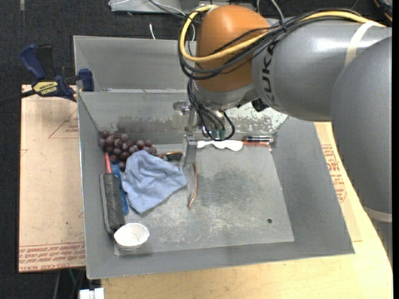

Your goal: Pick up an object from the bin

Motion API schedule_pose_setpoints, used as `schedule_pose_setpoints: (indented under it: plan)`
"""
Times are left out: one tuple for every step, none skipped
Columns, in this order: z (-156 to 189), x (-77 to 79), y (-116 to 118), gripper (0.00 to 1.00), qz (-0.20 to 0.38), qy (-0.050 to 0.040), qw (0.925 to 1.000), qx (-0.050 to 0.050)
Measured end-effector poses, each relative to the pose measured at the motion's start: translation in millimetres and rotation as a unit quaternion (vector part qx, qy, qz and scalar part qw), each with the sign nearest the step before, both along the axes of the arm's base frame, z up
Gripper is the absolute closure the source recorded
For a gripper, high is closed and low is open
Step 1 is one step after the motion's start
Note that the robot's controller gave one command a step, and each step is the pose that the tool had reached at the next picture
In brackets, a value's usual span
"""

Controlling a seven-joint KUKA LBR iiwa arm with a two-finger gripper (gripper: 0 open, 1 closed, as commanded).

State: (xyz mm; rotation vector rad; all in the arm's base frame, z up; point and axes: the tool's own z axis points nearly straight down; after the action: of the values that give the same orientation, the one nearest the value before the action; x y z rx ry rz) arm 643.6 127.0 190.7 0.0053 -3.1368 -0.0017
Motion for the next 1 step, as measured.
schedule_pose_setpoints:
  plan:
    - [5.2, 1.0, -0.6, 0.00, -0.001, -0.0031, 1.0000, 0.001]
